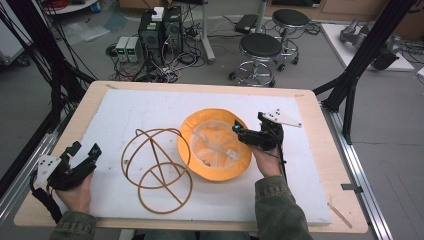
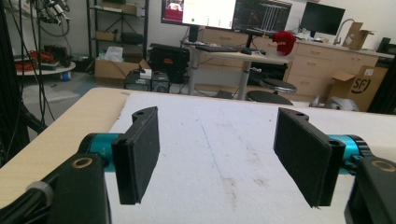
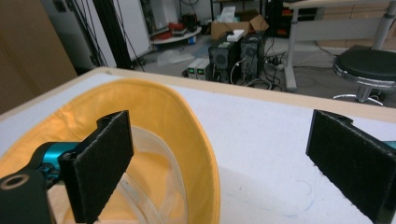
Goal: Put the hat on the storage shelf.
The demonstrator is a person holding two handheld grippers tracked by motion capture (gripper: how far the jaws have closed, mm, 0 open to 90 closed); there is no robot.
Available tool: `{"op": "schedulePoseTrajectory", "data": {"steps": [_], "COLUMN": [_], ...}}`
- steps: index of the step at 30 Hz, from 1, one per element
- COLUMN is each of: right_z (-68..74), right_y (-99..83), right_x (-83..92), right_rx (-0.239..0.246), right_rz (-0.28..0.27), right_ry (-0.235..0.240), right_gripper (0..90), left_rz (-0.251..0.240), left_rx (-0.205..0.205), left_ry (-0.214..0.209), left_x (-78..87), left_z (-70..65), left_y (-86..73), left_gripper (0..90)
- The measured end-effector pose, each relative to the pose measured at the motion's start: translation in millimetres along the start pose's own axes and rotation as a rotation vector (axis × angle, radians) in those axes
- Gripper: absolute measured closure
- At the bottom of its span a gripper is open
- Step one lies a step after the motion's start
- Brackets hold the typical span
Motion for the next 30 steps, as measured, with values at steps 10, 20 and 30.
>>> {"op": "schedulePoseTrajectory", "data": {"steps": [10, 20, 30], "right_z": [-0.7, 3.7, 9.1], "right_y": [-16.1, -23.9, -35.2], "right_x": [-10.2, -16.2, -18.6], "right_rx": [-0.011, -0.003, -0.020], "right_rz": [0.110, 0.157, 0.243], "right_ry": [0.013, 0.036, 0.086], "right_gripper": [7.3, 19.3, 42.8], "left_rz": [0.010, 0.012, 0.023], "left_rx": [0.008, 0.010, 0.008], "left_ry": [-0.011, -0.008, -0.018], "left_x": [-0.3, 0.1, -0.2], "left_z": [-4.1, -2.8, -4.6], "left_y": [0.5, -0.7, -1.3], "left_gripper": [32.1, 32.2, 32.4]}}
Point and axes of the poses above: each handheld gripper's, and its own axes: x roughly backward along the jaws, y roughly out of its top, z roughly to its left, the point moved 9 cm from there along -x, roughly forward along the jaws, and after that the axes turned 6 degrees about -y, right-handed, at the moved point
